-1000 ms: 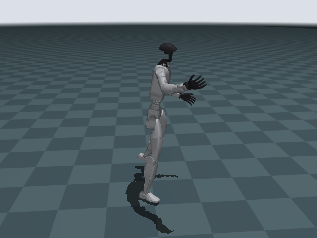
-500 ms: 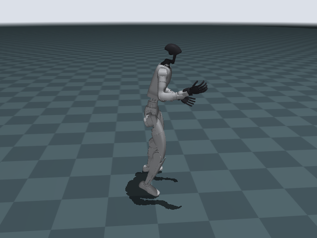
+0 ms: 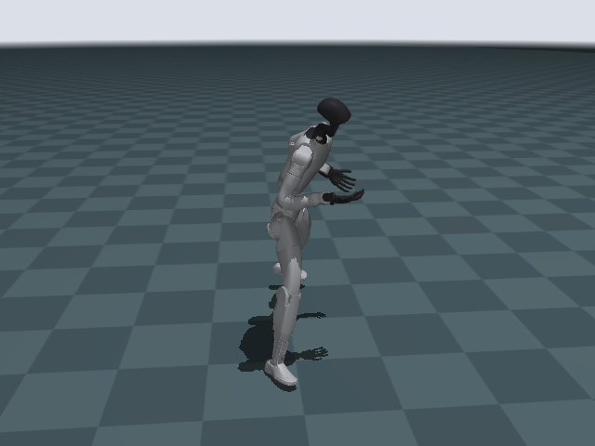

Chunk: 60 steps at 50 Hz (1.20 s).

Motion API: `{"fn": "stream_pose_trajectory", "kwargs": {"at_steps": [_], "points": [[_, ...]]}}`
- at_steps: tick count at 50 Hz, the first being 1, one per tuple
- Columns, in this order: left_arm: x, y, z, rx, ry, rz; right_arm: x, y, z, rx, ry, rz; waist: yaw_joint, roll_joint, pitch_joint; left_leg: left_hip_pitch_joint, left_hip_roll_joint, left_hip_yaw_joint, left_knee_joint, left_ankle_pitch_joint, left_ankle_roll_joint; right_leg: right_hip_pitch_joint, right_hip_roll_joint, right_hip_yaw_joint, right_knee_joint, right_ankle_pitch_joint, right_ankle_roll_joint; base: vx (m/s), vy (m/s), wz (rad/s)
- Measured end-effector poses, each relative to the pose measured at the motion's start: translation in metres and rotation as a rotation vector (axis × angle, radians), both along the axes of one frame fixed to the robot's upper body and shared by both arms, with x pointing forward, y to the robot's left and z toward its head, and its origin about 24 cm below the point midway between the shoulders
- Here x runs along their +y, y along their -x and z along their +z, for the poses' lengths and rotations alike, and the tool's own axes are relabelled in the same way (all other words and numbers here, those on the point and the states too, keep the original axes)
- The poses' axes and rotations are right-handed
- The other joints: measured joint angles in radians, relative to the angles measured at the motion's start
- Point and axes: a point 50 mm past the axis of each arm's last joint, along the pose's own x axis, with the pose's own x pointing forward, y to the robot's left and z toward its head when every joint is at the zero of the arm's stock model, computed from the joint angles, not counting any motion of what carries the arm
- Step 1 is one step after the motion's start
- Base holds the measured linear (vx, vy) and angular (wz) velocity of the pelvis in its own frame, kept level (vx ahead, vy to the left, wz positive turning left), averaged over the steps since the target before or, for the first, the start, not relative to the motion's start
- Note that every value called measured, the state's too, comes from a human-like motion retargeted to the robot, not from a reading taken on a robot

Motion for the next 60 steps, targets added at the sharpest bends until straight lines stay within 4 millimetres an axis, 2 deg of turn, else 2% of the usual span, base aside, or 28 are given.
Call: {"fn": "stream_pose_trajectory", "kwargs": {"at_steps": [2,3,5,6,7,8,9,10,12,13,15,17,18,20,22,23,25,27,28,30,33,35,37,40,43,48,55,60], "points": [[-0.009,-0.006,0.000,0.010,-0.062,-0.101,-0.050,-0.033,-0.001,-0.004,0.134,-0.152,0.004,-0.045,-0.084,0.011,-0.027,-0.078,0.000,0.012,-0.002,-0.021,0.064,-0.018,0.089,-0.099,0.028,0.56,-1.22,-0.82],[-0.017,-0.019,-0.001,0.029,-0.110,-0.190,-0.088,-0.059,-0.003,0.030,0.229,-0.303,0.014,-0.073,-0.114,-0.001,-0.067,-0.128,0.036,-0.022,-0.002,-0.005,0.095,-0.034,0.098,-0.130,0.040,0.55,-1.22,-0.53],[-0.039,-0.048,-0.002,0.084,-0.254,-0.423,-0.193,-0.103,-0.007,0.190,0.438,-0.717,0.044,-0.142,-0.153,-0.041,-0.182,-0.184,0.142,-0.115,-0.007,0.067,0.148,-0.080,0.060,-0.156,0.018,0.54,-1.17,-0.24],[-0.052,-0.062,0.000,0.090,-0.341,-0.549,-0.258,-0.111,-0.002,0.303,0.588,-0.980,0.064,-0.175,-0.156,-0.056,-0.247,-0.177,0.185,-0.168,-0.013,0.117,0.170,-0.107,0.029,-0.147,0.002,0.51,-1.08,-0.04],[-0.063,-0.073,0.004,0.083,-0.437,-0.662,-0.320,-0.100,0.012,0.431,0.702,-1.237,0.083,-0.203,-0.158,-0.066,-0.311,-0.172,0.216,-0.221,-0.021,0.165,0.194,-0.128,0.002,-0.129,-0.010,0.49,-1.01,0.01],[-0.072,-0.081,0.010,0.045,-0.533,-0.761,-0.372,-0.073,0.035,0.570,0.796,-1.463,0.102,-0.220,-0.154,-0.067,-0.373,-0.169,0.221,-0.274,-0.034,0.206,0.223,-0.138,-0.014,-0.094,-0.014,0.48,-0.96,-0.01],[-0.080,-0.085,0.018,-0.013,-0.608,-0.837,-0.406,-0.040,0.060,0.660,0.801,-1.619,0.119,-0.222,-0.150,-0.065,-0.431,-0.191,0.206,-0.322,-0.046,0.234,0.260,-0.120,-0.013,-0.041,-0.006,0.47,-0.92,-0.01],[-0.087,-0.086,0.027,-0.080,-0.670,-0.903,-0.430,-0.003,0.084,0.720,0.757,-1.738,0.134,-0.217,-0.145,-0.062,-0.488,-0.227,0.181,-0.366,-0.058,0.255,0.301,-0.090,-0.005,0.020,0.008,0.46,-0.90,0.03],[-0.094,-0.081,0.046,-0.194,-0.698,-0.953,-0.449,0.032,0.130,0.578,0.529,-1.838,0.143,-0.168,-0.136,-0.068,-0.566,-0.342,0.135,-0.416,-0.055,0.271,0.395,0.029,0.032,0.112,0.054,0.45,-0.89,0.16],[-0.096,-0.077,0.057,-0.240,-0.702,-0.962,-0.452,0.038,0.149,0.474,0.472,-1.829,0.141,-0.144,-0.127,-0.079,-0.592,-0.379,0.132,-0.427,-0.043,0.281,0.424,0.073,0.045,0.116,0.067,0.44,-0.88,0.42],[-0.095,-0.069,0.080,-0.318,-0.740,-0.955,-0.452,0.047,0.182,0.319,0.514,-1.802,0.121,-0.117,-0.106,-0.121,-0.613,-0.346,0.172,-0.443,-0.001,0.311,0.395,0.071,0.040,0.043,0.044,0.41,-0.89,0.74],[-0.090,-0.064,0.100,-0.367,-0.797,-0.929,-0.455,0.068,0.207,0.272,0.568,-1.873,0.097,-0.129,-0.085,-0.164,-0.587,-0.213,0.257,-0.499,0.060,0.350,0.279,-0.011,-0.043,-0.068,-0.006,0.34,-0.92,1.05],[-0.088,-0.063,0.108,-0.381,-0.819,-0.914,-0.457,0.083,0.217,0.260,0.538,-1.930,0.088,-0.146,-0.075,-0.181,-0.566,-0.164,0.309,-0.547,0.084,0.367,0.216,-0.042,-0.107,-0.117,-0.020,0.30,-0.98,1.03],[-0.082,-0.062,0.119,-0.384,-0.850,-0.879,-0.459,0.110,0.235,0.211,0.366,-2.028,0.080,-0.190,-0.052,-0.211,-0.523,-0.146,0.431,-0.649,0.086,0.388,0.112,-0.046,-0.243,-0.210,-0.026,0.29,-1.04,0.83],[-0.073,-0.066,0.123,-0.354,-0.864,-0.838,-0.457,0.124,0.246,0.121,0.140,-2.065,0.086,-0.232,-0.026,-0.238,-0.476,-0.186,0.554,-0.719,0.027,0.394,0.045,0.004,-0.332,-0.249,-0.007,0.30,-1.09,0.47],[-0.069,-0.069,0.123,-0.337,-0.874,-0.821,-0.456,0.126,0.251,0.068,0.046,-2.065,0.090,-0.249,-0.015,-0.247,-0.451,-0.203,0.604,-0.739,-0.011,0.401,0.020,0.015,-0.355,-0.237,0.029,0.30,-1.09,0.24],[-0.060,-0.077,0.120,-0.294,-0.927,-0.797,-0.452,0.119,0.259,-0.024,-0.068,-2.035,0.109,-0.272,-0.001,-0.240,-0.397,-0.218,0.644,-0.742,-0.061,0.405,-0.007,-0.007,-0.346,-0.139,0.032,0.27,-1.05,-0.02],[-0.053,-0.088,0.114,-0.255,-0.940,-0.750,-0.444,0.096,0.265,-0.101,-0.077,-1.985,0.124,-0.278,0.016,-0.209,-0.351,-0.227,0.609,-0.703,-0.044,0.385,-0.001,-0.058,-0.284,-0.001,0.046,0.19,-0.97,-0.25],[-0.049,-0.096,0.110,-0.236,-0.938,-0.719,-0.436,0.079,0.267,-0.145,-0.073,-1.951,0.124,-0.269,0.025,-0.190,-0.324,-0.233,0.571,-0.670,-0.022,0.367,0.016,-0.077,-0.237,0.017,0.052,0.15,-0.90,-0.24],[-0.045,-0.107,0.101,-0.201,-0.897,-0.653,-0.419,0.040,0.263,-0.211,-0.054,-1.863,0.107,-0.244,0.036,-0.153,-0.263,-0.230,0.479,-0.587,0.028,0.330,0.064,-0.097,-0.140,-0.021,0.053,0.12,-0.83,-0.12],[-0.053,-0.115,0.085,-0.172,-0.760,-0.594,-0.388,-0.014,0.230,-0.228,0.018,-1.718,0.051,-0.235,0.031,-0.116,-0.194,-0.109,0.339,-0.447,0.078,0.324,0.127,-0.137,-0.115,-0.080,0.026,0.12,-0.68,0.24],[-0.065,-0.119,0.073,-0.160,-0.672,-0.607,-0.371,-0.036,0.202,-0.212,0.100,-1.652,0.018,-0.240,0.016,-0.104,-0.188,-0.002,0.270,-0.372,0.084,0.348,0.157,-0.179,-0.165,-0.086,0.006,0.11,-0.54,0.53],[-0.080,-0.124,0.064,-0.149,-0.625,-0.641,-0.357,-0.047,0.180,-0.199,0.184,-1.608,-0.003,-0.241,-0.002,-0.105,-0.216,0.081,0.238,-0.330,0.077,0.372,0.175,-0.219,-0.221,-0.082,-0.003,0.09,-0.45,0.58],[-0.106,-0.130,0.059,-0.149,-0.589,-0.684,-0.342,-0.052,0.157,-0.191,0.271,-1.554,-0.018,-0.234,-0.021,-0.110,-0.264,0.207,0.229,-0.304,0.075,0.390,0.184,-0.266,-0.273,-0.080,0.000,0.06,-0.38,0.56],[-0.132,-0.135,0.061,-0.179,-0.529,-0.721,-0.326,-0.054,0.143,-0.199,0.352,-1.513,-0.025,-0.218,-0.031,-0.104,-0.292,0.329,0.211,-0.294,0.092,0.396,0.191,-0.301,-0.299,-0.090,0.022,0.04,-0.31,0.44],[-0.171,-0.135,0.071,-0.267,-0.321,-0.742,-0.287,-0.056,0.129,-0.302,0.537,-1.435,-0.016,-0.185,-0.031,-0.096,-0.324,0.343,0.162,-0.273,0.112,0.401,0.227,-0.311,-0.343,-0.102,0.042,0.02,-0.23,-0.02],[-0.199,-0.118,0.082,-0.344,0.045,-0.769,-0.214,-0.054,0.107,-0.526,0.835,-1.193,0.001,-0.186,-0.039,-0.094,-0.346,0.204,0.135,-0.232,0.112,0.398,0.261,-0.292,-0.357,-0.124,0.048,0.04,-0.14,-0.20],[-0.195,-0.108,0.092,-0.480,0.247,-0.753,-0.166,-0.048,0.109,-0.830,1.129,-0.963,-0.003,-0.210,-0.043,-0.089,-0.336,0.247,0.139,-0.227,0.110,0.406,0.266,-0.301,-0.348,-0.138,0.055,0.03,-0.04,0.01]]}}
